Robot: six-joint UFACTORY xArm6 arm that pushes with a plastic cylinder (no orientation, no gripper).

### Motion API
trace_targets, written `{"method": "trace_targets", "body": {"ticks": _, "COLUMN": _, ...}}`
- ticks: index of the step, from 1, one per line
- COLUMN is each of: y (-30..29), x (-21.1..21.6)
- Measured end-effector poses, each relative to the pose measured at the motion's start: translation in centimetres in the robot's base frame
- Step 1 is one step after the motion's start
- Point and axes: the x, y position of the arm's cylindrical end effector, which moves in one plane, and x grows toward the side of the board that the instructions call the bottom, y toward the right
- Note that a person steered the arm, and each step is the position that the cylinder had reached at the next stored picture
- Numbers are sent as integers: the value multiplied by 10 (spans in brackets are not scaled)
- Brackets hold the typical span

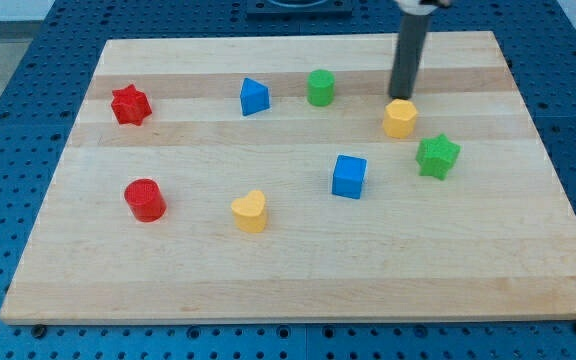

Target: Place the yellow hexagon to the center

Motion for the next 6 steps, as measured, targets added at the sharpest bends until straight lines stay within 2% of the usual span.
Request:
{"method": "trace_targets", "body": {"ticks": 1, "y": 63, "x": 7}}
{"method": "trace_targets", "body": {"ticks": 2, "y": 76, "x": 45}}
{"method": "trace_targets", "body": {"ticks": 3, "y": 28, "x": 71}}
{"method": "trace_targets", "body": {"ticks": 4, "y": -42, "x": 80}}
{"method": "trace_targets", "body": {"ticks": 5, "y": -67, "x": 80}}
{"method": "trace_targets", "body": {"ticks": 6, "y": -21, "x": 80}}
